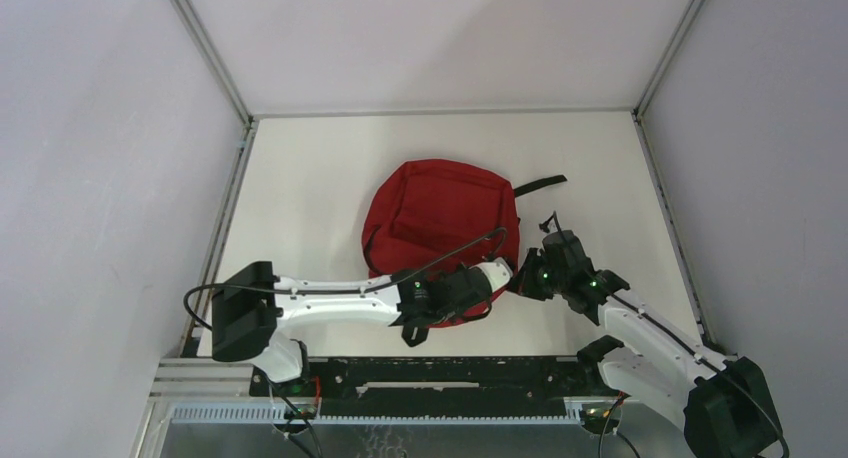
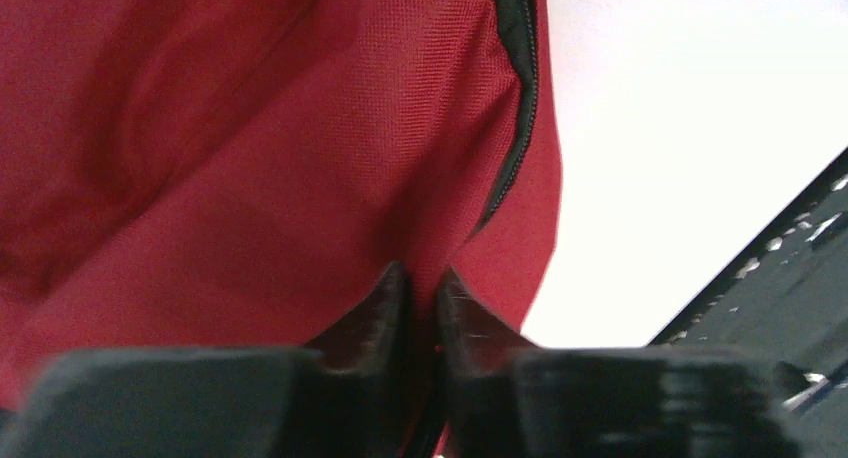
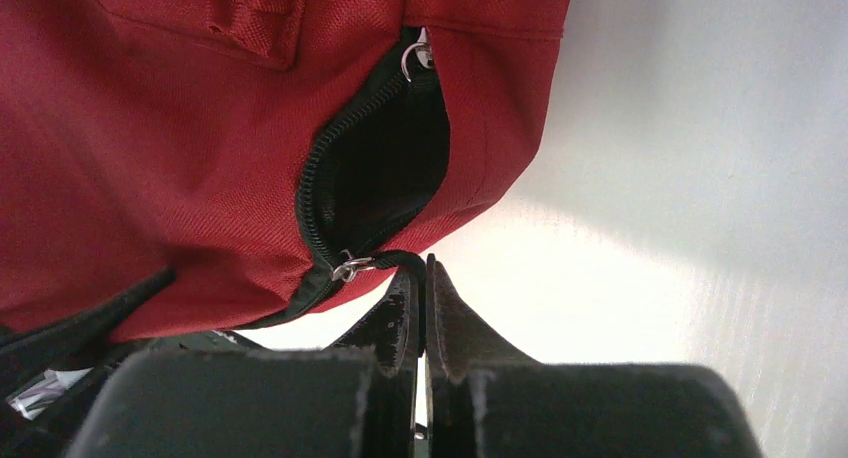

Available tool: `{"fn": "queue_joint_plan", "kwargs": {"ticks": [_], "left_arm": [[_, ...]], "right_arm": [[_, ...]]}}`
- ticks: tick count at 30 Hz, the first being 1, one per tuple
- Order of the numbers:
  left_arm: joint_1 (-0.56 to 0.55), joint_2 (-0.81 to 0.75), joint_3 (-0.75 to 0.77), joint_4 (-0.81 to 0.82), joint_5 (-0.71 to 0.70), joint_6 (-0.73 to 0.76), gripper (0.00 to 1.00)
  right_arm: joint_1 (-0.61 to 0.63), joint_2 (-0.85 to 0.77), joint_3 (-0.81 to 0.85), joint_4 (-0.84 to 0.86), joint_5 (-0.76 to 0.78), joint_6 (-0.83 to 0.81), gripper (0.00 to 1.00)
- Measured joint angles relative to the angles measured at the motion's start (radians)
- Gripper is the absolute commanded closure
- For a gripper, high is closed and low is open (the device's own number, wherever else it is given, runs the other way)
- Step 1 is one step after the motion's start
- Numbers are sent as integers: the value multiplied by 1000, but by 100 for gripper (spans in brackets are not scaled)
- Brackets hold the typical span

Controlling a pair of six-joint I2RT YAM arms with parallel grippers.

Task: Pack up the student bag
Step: Zip the student bag at the center of the board.

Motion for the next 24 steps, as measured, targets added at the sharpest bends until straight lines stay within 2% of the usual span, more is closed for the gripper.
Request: {"fn": "queue_joint_plan", "kwargs": {"ticks": [8, 15, 24], "left_arm": [[0, -27, 18, -23, -21, -4, 100], [2, -188, -40, -6, -5, -43, 100], [18, -327, -139, 5, 60, -74, 100]], "right_arm": [[-23, -8, 0, -6, -12, -3, 100], [-121, 2, 16, 13, -98, -18, 100], [-132, 101, 50, 31, -116, -24, 100]]}}
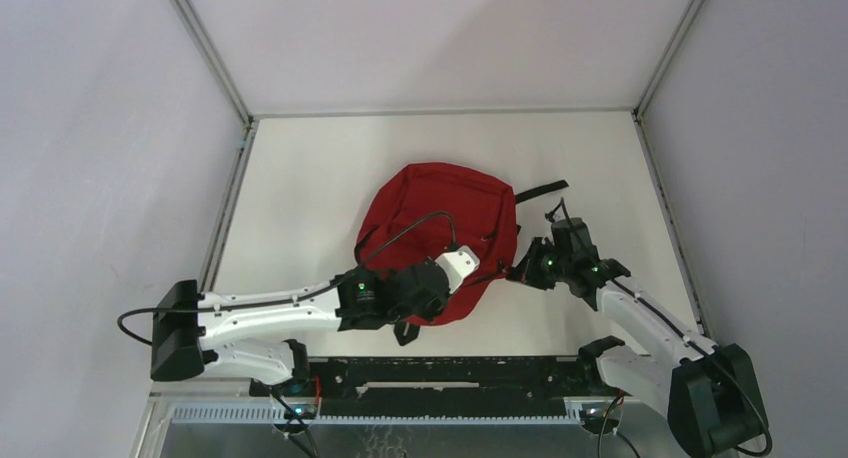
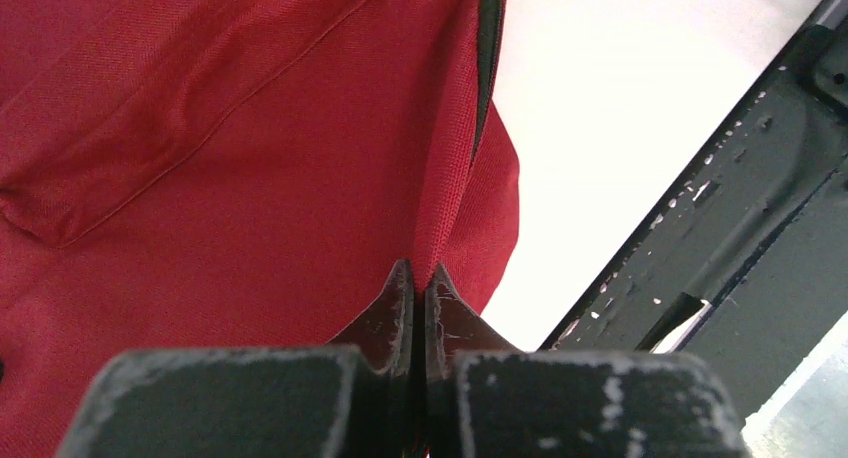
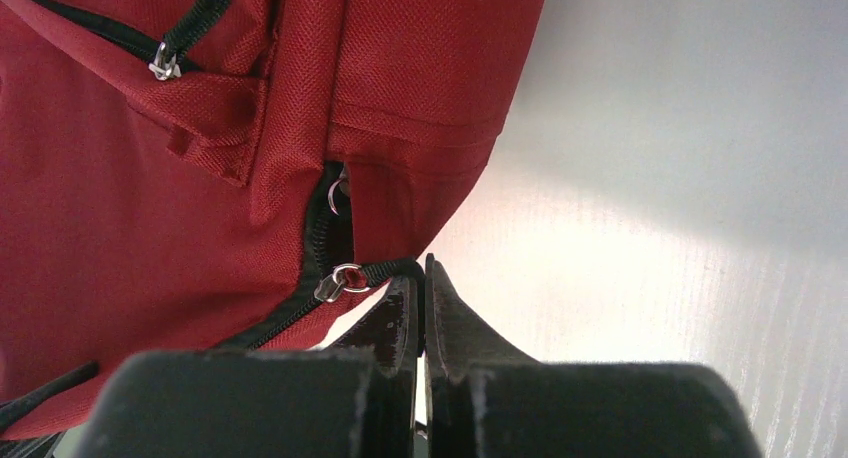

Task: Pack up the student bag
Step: Zip the student bag at the center of the board.

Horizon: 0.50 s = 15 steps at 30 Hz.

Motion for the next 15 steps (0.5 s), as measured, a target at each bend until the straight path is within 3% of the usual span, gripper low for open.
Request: {"fn": "queue_joint_plan", "kwargs": {"ticks": [4, 5, 8, 9, 11, 15], "left_arm": [[4, 3, -1, 8, 31, -1, 100], [5, 8, -1, 14, 39, -1, 100], [5, 24, 0, 29, 61, -2, 100], [5, 27, 0, 23, 66, -1, 100], [7, 31, 0, 8, 67, -1, 100], [48, 66, 11, 2, 107, -2, 100]], "right_arm": [[0, -28, 0, -10, 23, 1, 100], [0, -42, 0, -16, 34, 1, 92], [-5, -97, 6, -54, 69, -3, 42], [-9, -113, 11, -71, 93, -2, 32], [-29, -151, 23, -106, 137, -18, 26], [-39, -258, 64, -203, 202, -27, 23]]}}
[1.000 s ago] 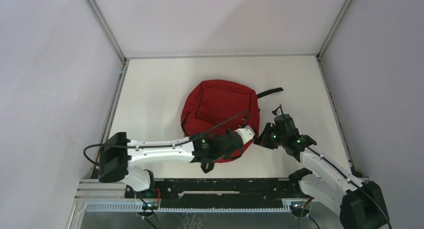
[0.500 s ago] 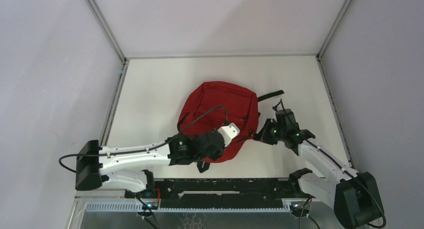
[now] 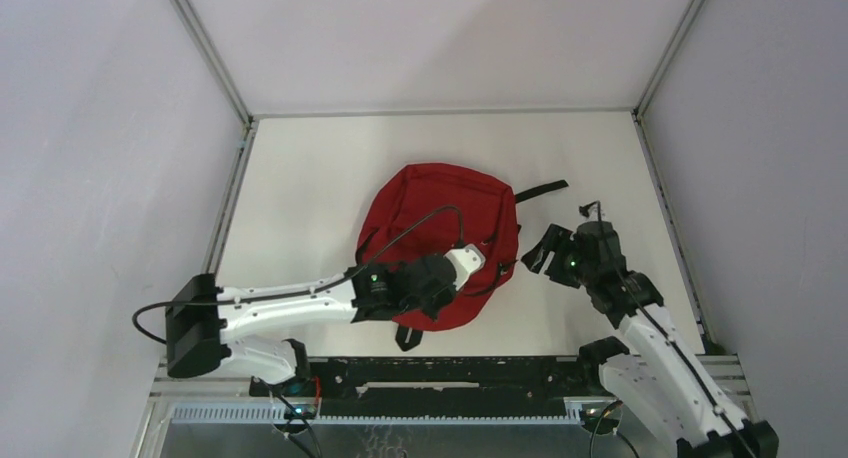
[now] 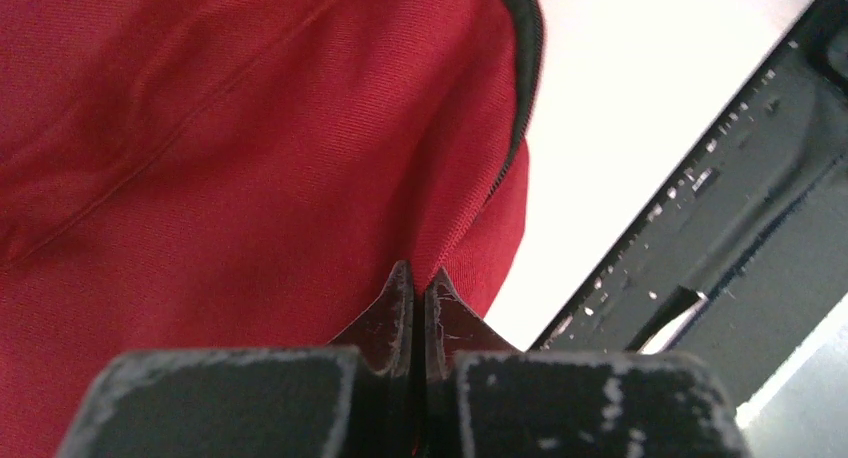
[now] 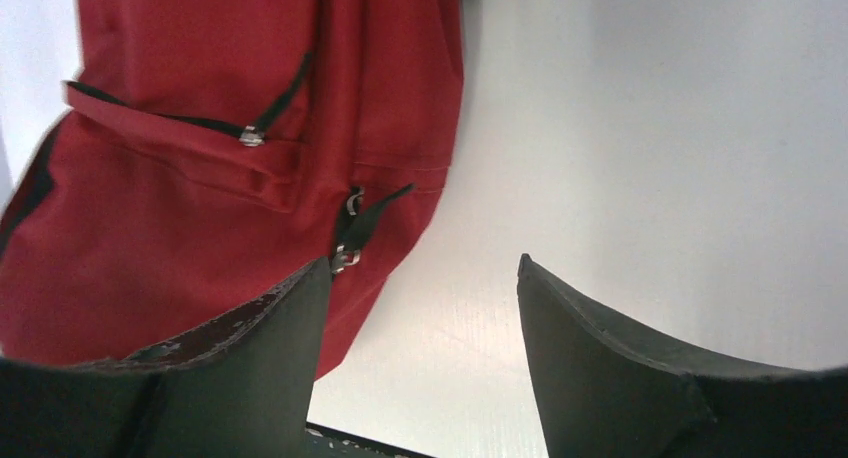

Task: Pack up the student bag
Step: Zip the student bag at the center of the board.

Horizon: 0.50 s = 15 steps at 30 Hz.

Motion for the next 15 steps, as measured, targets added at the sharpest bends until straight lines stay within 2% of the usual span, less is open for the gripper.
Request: {"fn": "queue_joint_plan", "kwargs": {"ticks": [1, 2, 3, 6, 8, 9, 15], "left_arm": [[16, 19, 13, -6, 11, -1, 98], [29, 35, 28, -13, 16, -3, 91], [45, 61, 64, -39, 28, -6, 79], [66, 127, 196, -109, 37, -4, 32], [68, 142, 275, -129, 37, -3, 7], [68, 141, 299, -132, 36, 2, 1], [70, 18, 359, -131, -2, -1, 0]], "right_arm": [[0, -33, 12, -23, 14, 2, 22], [0, -67, 23, -43, 25, 4, 21], [0, -101, 34, -63, 36, 8, 19], [-1, -179, 85, -134, 61, 22, 16], [-1, -208, 128, -174, 80, 34, 14], [-1, -217, 148, -189, 88, 39, 13], [-1, -229, 206, -245, 109, 92, 8]]}}
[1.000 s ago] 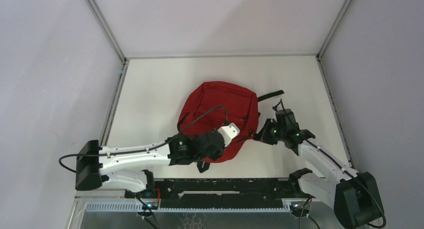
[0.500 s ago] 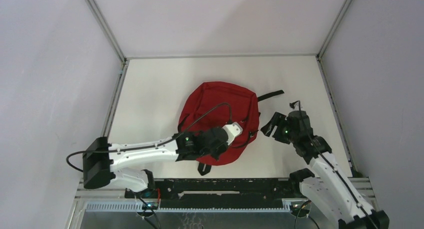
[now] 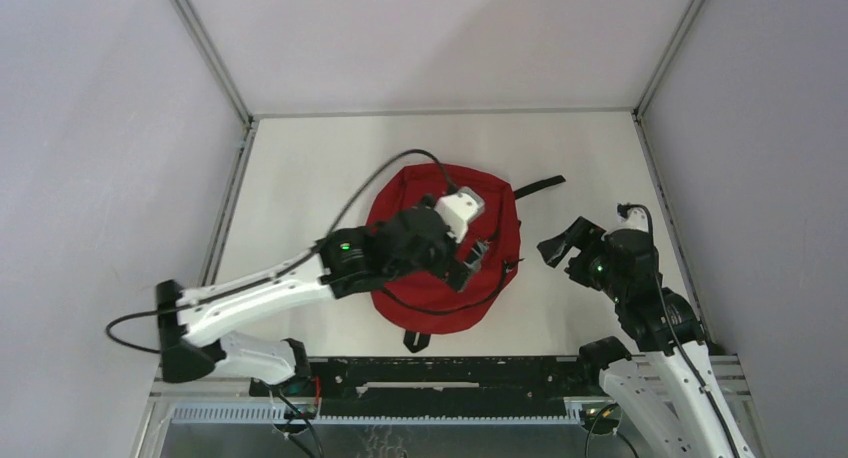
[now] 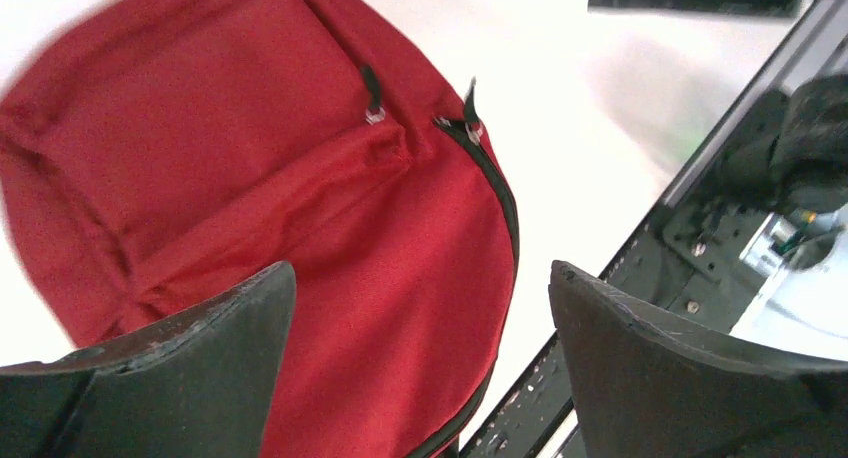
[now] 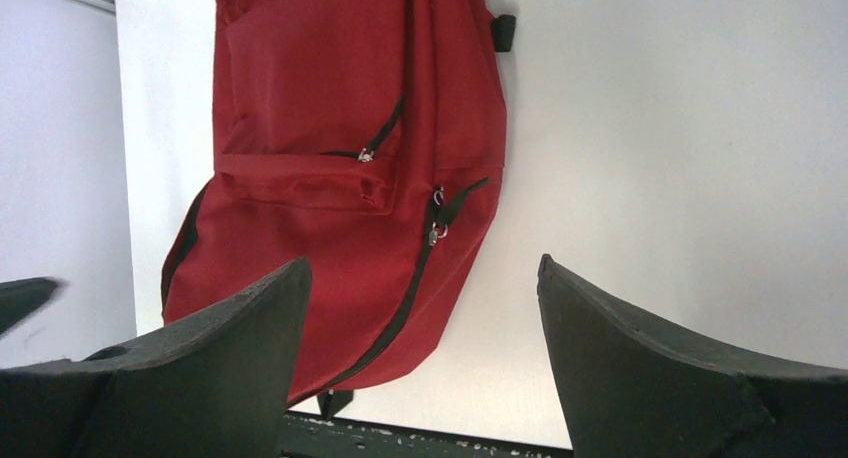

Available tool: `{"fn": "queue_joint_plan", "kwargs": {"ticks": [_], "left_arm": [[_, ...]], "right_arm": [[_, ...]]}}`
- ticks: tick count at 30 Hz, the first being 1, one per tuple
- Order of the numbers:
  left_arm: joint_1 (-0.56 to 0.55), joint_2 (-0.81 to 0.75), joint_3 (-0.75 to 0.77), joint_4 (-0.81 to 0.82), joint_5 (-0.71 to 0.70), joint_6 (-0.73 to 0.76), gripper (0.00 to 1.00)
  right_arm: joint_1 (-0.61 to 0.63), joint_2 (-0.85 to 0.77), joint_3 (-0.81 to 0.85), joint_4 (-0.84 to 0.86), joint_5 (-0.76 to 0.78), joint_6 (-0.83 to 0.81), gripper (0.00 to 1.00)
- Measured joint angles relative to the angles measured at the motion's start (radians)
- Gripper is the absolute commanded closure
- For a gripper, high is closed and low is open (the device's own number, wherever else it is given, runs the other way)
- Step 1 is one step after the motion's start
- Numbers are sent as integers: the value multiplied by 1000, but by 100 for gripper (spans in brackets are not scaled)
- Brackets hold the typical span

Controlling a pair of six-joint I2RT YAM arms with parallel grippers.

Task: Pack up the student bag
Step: Zip the student bag at the center of the board, then reset both arms

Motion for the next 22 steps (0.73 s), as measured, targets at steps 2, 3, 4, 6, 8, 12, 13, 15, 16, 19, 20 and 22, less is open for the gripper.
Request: {"fn": "queue_joint_plan", "kwargs": {"ticks": [2, 3, 4, 6, 8, 12, 13, 15, 16, 19, 20, 22], "left_arm": [[8, -74, -3, 1, -23, -4, 0], [17, -118, -6, 5, -34, -6, 0], [31, -160, -14, 13, -44, -11, 0], [94, -234, -36, 19, -50, -32, 0], [180, -273, -70, 22, -50, -69, 0], [307, -320, -196, 19, -56, -135, 0], [325, -324, -224, 13, -58, -147, 0], [362, -336, -273, -10, -63, -166, 0], [377, -341, -285, -19, -68, -174, 0], [406, -360, -291, -30, -81, -200, 0], [411, -369, -291, -28, -84, -206, 0], [416, -393, -297, -16, -84, -209, 0]], "right_arm": [[0, 0, 0, -11, 7, 12, 5], [0, -1, 0, -12, 8, 15, 2], [0, -3, 0, -11, 4, 18, 1], [0, -12, 0, -1, -16, 23, 0], [0, -21, 0, 10, -30, 26, 0], [0, -41, 0, 26, -41, 31, 0], [0, -43, 0, 28, -43, 32, 0], [0, -45, 0, 32, -47, 34, 0], [0, -45, 0, 32, -48, 34, 0], [0, -45, 0, 32, -52, 37, 0], [0, -45, 0, 33, -53, 37, 0], [0, -43, 0, 34, -53, 39, 0]]}}
